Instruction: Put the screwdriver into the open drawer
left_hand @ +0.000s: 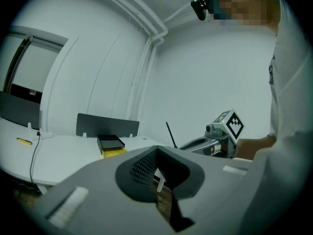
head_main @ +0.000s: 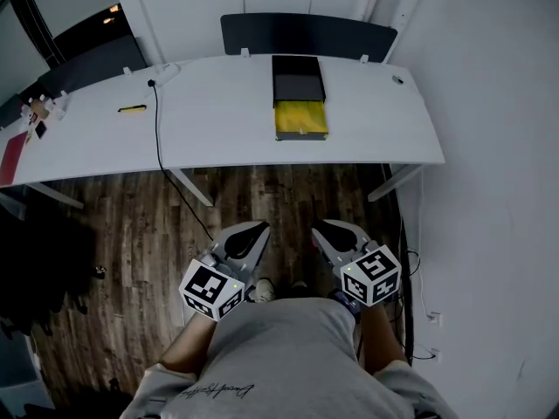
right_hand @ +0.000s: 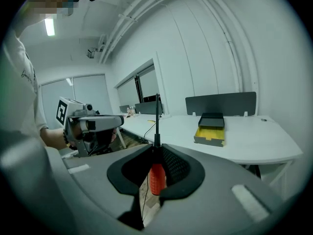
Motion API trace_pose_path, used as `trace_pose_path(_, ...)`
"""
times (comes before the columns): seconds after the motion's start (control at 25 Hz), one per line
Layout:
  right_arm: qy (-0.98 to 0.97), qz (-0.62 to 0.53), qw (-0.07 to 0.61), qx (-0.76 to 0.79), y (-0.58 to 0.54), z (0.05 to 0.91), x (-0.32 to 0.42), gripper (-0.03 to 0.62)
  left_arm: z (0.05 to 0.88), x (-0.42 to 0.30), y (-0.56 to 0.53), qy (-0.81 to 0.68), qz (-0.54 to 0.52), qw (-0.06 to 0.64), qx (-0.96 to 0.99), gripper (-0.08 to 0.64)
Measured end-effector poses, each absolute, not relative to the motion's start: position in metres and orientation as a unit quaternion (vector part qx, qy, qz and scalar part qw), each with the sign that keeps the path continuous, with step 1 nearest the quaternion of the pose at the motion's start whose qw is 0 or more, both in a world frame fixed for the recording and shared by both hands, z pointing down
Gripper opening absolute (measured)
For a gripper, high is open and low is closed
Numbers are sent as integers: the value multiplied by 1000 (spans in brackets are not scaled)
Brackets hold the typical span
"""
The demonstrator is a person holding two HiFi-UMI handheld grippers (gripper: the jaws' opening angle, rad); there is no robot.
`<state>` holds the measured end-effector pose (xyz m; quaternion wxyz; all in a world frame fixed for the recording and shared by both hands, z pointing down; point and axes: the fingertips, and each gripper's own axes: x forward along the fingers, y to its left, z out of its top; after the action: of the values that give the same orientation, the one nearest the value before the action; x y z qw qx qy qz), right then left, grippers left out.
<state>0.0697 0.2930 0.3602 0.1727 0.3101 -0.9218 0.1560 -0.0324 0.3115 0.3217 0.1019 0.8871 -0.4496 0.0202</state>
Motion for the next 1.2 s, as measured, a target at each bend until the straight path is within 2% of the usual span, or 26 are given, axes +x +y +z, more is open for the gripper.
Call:
trace_pose_path(0.6,-913,163,176,329,302,362,65,74,330,-44,318,-434,12,117,893,0)
trace_pose_path(1.2,-915,163,167,329,250,366,55,74,337,-52,265,-427,22,114,897,0)
